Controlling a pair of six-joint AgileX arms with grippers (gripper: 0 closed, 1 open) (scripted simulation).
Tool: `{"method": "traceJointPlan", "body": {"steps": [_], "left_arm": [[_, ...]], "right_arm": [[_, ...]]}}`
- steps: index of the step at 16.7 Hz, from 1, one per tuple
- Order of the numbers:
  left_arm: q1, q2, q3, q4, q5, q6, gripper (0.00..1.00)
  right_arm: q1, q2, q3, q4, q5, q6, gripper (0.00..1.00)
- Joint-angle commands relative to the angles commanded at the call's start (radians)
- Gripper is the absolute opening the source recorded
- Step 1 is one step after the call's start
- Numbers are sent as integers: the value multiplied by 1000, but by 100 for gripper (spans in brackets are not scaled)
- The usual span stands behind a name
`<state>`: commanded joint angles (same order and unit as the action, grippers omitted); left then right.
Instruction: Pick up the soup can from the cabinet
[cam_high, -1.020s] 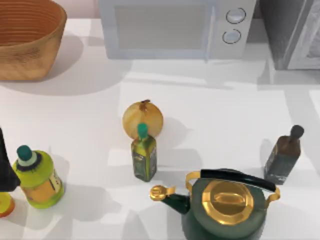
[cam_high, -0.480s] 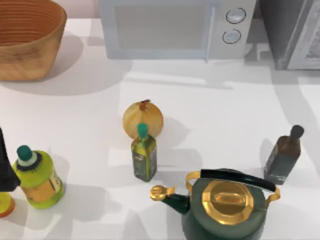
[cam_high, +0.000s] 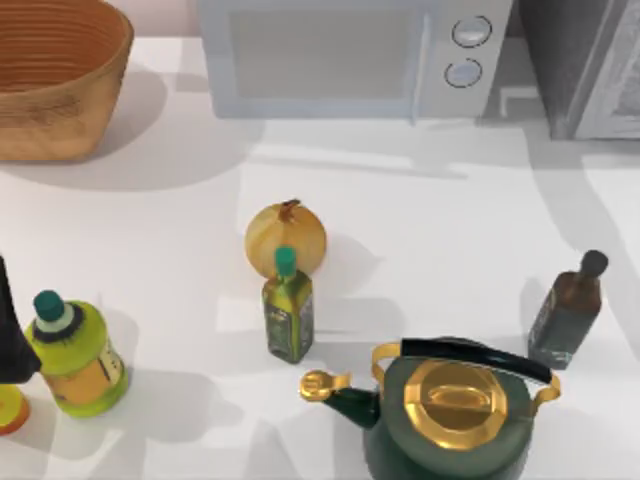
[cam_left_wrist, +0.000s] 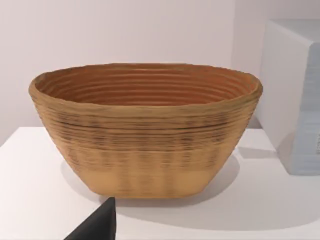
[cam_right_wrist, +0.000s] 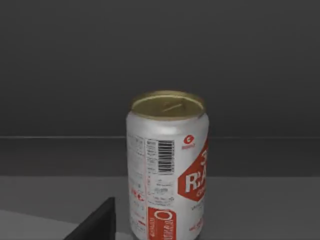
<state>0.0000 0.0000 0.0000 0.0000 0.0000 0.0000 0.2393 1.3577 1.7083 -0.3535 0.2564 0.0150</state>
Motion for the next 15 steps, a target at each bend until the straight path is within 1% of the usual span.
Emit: {"method": "traceJointPlan", "body": {"steps": [4, 9, 15], "left_arm": [[0, 0, 0, 0, 0, 0, 100], [0, 0, 0, 0, 0, 0, 100], [0, 0, 0, 0, 0, 0, 100]], "right_arm": [[84, 41, -42, 94, 89, -1, 100], [82, 43, -40, 94, 88, -1, 100], [45, 197, 95, 105, 52, 0, 100]]}}
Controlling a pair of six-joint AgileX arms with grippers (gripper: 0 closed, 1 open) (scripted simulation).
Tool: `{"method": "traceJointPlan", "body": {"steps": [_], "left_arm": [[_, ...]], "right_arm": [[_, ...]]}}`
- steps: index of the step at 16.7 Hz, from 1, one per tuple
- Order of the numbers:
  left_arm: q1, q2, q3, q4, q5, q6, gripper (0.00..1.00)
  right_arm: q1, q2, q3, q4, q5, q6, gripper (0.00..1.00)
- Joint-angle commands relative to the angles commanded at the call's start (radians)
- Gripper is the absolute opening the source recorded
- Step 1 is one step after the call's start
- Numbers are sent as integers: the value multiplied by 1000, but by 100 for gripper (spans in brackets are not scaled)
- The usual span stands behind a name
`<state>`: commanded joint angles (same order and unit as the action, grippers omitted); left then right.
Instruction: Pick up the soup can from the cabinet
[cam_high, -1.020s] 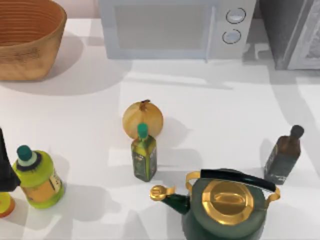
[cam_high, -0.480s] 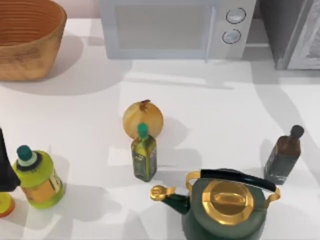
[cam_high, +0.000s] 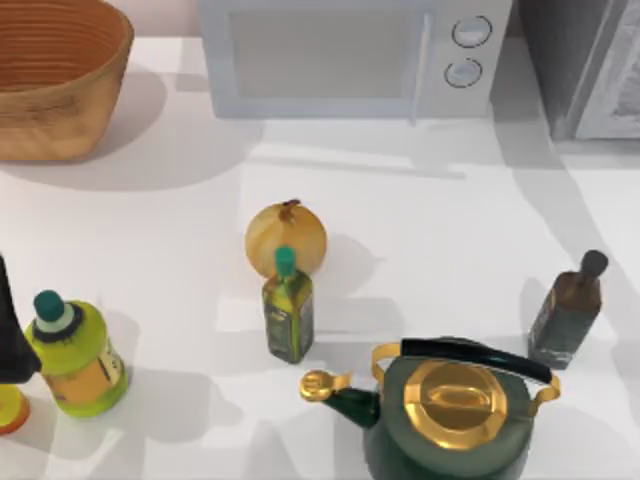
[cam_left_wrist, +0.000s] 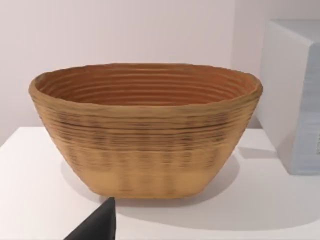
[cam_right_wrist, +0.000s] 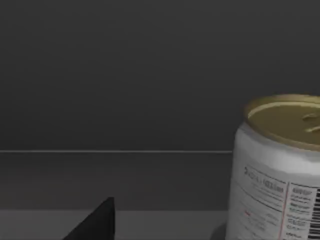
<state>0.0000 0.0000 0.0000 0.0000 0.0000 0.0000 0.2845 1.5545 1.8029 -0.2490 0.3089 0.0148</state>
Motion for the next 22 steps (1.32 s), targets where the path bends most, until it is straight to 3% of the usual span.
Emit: {"method": "traceJointPlan", "body": {"steps": [7, 20, 22], "left_arm": [[0, 0, 0, 0, 0, 0, 100], [0, 0, 0, 0, 0, 0, 100], [0, 0, 0, 0, 0, 0, 100]], "right_arm": [[-21, 57, 57, 6, -20, 0, 100], [-21, 57, 57, 6, -20, 0, 2], [-21, 57, 57, 6, -20, 0, 0]]}}
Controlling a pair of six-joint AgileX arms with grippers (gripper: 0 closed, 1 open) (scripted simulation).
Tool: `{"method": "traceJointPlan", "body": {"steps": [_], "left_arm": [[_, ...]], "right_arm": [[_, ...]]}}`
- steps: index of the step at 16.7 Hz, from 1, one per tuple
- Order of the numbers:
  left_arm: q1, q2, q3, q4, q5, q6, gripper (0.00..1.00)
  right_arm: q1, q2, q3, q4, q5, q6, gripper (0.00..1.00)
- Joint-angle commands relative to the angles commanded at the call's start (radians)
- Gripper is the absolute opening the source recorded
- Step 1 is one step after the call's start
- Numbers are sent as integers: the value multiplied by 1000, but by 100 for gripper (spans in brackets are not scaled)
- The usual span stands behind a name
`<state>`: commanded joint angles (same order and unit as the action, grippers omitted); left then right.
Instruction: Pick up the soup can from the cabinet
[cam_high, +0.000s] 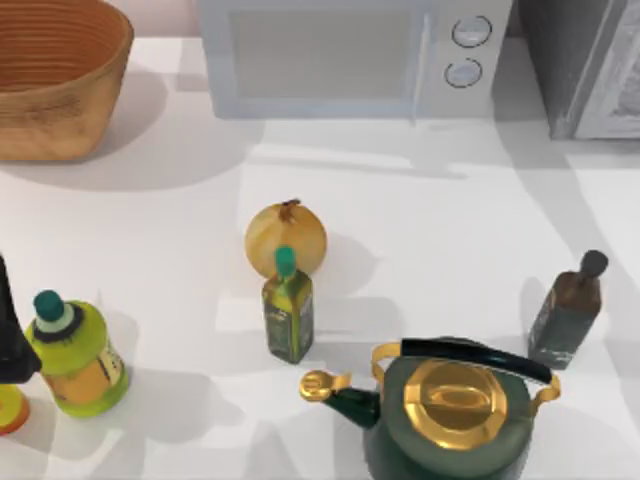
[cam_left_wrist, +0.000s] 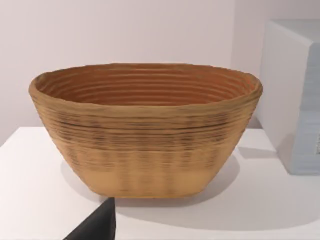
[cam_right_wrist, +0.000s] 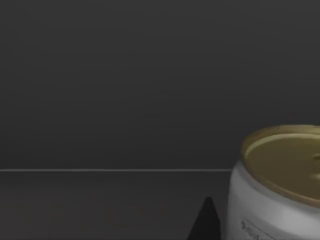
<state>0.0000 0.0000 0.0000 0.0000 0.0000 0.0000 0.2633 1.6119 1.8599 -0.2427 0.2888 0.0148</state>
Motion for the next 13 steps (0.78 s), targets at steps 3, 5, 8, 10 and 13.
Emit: {"method": "traceJointPlan", "body": {"steps": [3, 5, 8, 10, 13], "left_arm": [[0, 0, 0, 0, 0, 0, 100], [0, 0, 0, 0, 0, 0, 100], [0, 0, 0, 0, 0, 0, 100], [0, 0, 0, 0, 0, 0, 100], [0, 0, 0, 0, 0, 0, 100]], "right_arm": [[0, 0, 0, 0, 0, 0, 0], [0, 0, 0, 0, 0, 0, 0], [4, -4, 0, -3, 3, 1, 0], [37, -40, -2, -39, 36, 1, 0], [128, -160, 1, -163, 127, 0, 0]]}}
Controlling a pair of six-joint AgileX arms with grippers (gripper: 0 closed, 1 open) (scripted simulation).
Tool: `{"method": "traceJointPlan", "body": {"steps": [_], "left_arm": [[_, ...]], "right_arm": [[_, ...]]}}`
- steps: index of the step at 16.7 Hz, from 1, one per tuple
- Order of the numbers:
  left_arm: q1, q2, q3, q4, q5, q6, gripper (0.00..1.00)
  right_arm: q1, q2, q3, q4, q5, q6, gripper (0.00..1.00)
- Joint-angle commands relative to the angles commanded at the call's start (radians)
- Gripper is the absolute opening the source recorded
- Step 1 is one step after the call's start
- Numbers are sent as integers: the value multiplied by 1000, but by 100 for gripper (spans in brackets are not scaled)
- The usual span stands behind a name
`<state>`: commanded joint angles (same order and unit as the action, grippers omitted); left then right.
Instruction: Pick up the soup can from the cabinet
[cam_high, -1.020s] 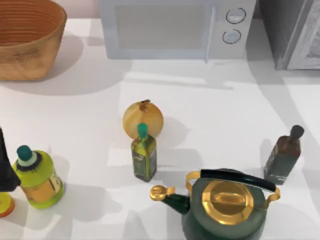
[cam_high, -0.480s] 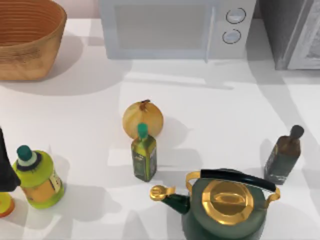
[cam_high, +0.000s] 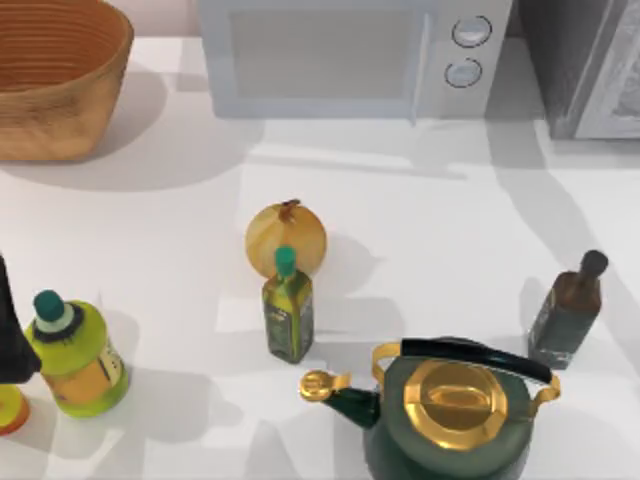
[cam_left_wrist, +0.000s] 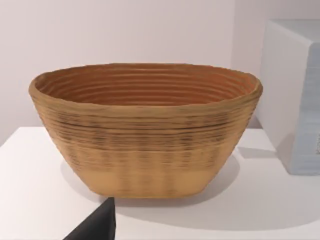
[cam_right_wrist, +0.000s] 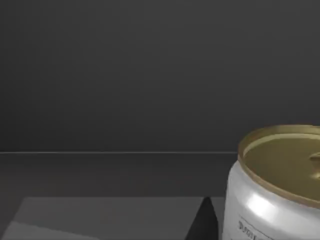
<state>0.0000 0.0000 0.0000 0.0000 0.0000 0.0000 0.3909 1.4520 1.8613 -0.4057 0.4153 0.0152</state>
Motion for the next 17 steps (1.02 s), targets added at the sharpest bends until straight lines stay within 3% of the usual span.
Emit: {"method": "traceJointPlan", "body": {"steps": [6, 12, 17], "left_arm": [[0, 0, 0, 0, 0, 0, 100], [0, 0, 0, 0, 0, 0, 100], [0, 0, 0, 0, 0, 0, 100]], "right_arm": [[178, -230, -3, -228, 172, -2, 0], [175, -238, -13, -227, 170, -1, 0], [114, -366, -225, -163, 104, -5, 0]]}}
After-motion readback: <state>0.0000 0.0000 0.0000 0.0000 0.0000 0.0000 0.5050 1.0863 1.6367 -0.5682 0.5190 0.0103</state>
